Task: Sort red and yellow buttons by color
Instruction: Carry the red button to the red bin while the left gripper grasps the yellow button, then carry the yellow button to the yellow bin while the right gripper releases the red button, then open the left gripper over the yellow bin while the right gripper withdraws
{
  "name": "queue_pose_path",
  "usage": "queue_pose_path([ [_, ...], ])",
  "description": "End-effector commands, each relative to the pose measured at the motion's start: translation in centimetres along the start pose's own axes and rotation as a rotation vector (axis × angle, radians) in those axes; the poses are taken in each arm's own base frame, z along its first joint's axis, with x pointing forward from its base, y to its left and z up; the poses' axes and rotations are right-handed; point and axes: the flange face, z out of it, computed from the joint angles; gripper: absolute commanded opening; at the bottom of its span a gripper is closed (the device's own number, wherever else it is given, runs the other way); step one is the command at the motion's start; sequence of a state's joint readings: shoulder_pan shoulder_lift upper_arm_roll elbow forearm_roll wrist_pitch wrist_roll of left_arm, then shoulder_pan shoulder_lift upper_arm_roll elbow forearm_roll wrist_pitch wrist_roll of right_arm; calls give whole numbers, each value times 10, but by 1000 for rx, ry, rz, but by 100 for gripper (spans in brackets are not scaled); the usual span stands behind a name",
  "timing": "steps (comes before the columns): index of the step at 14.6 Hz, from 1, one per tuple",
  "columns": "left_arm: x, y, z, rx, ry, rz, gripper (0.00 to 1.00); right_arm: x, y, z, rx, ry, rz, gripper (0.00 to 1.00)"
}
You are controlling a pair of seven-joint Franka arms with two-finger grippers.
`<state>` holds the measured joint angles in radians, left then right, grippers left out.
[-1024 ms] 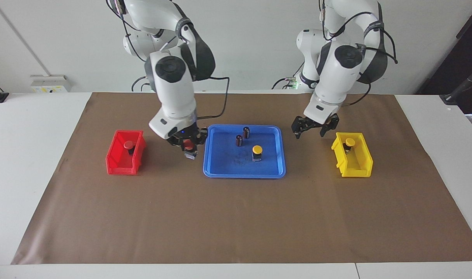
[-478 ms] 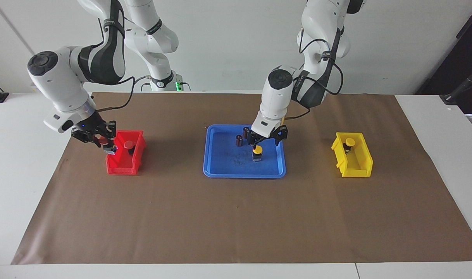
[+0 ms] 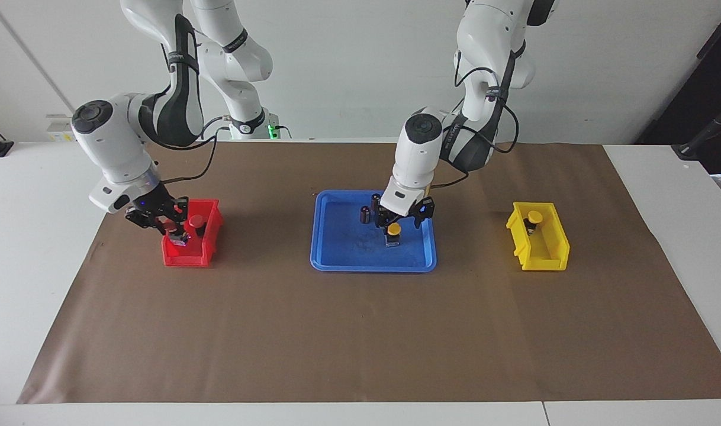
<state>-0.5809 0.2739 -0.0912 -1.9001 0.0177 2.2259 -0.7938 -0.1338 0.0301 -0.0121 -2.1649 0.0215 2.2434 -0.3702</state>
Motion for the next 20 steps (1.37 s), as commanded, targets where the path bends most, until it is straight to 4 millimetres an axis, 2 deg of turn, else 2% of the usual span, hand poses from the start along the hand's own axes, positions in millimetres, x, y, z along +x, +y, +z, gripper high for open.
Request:
queue_pose_path([
  [1, -1, 9, 2, 6, 24, -10, 7, -6, -5, 7, 12, 17, 5, 20],
  [2, -4, 12, 2, 4, 25, -20, 1, -7, -5, 11, 9, 24, 4, 20],
  [4, -1, 13, -4, 2, 23, -39, 1, -8, -9, 18, 2, 42, 13, 20],
  [6, 13, 5, -19, 22, 10, -57, 1, -9, -11, 27, 1, 45, 10, 21],
  [7, 26, -8, -32, 38, 4, -69, 1, -7, -10, 32, -2, 47, 9, 22],
  [9, 61, -55, -66, 69, -23, -38, 1, -6, -11, 32, -2, 49, 8, 27],
  [10, 72, -76, -76, 89, -50, -7, 1, -6, -11, 33, -1, 47, 8, 36],
  [11, 85, -103, -94, 101, -68, 27, 1, -7, -11, 33, -1, 47, 9, 53],
  [12, 103, -140, -111, 107, -86, 62, 1, -6, -10, 31, -1, 46, 11, 79],
  [13, 116, -170, -123, 108, -102, 100, 1, -3, -8, 26, 0, 45, 5, 82],
  [15, 139, -234, -131, 100, -114, 152, 1, 13, -2, 4, 13, 14, 0, 100],
  [17, 152, -284, -125, 99, -120, 212, 1, 26, -4, -37, 23, -11, -7, 100],
  [18, 157, -305, -127, 98, -110, 222, 1, 32, -2, -67, 29, -30, -9, 100],
  [20, 154, -325, -116, 94, -89, 233, 1, 41, 0, -121, 36, -50, -12, 100],
])
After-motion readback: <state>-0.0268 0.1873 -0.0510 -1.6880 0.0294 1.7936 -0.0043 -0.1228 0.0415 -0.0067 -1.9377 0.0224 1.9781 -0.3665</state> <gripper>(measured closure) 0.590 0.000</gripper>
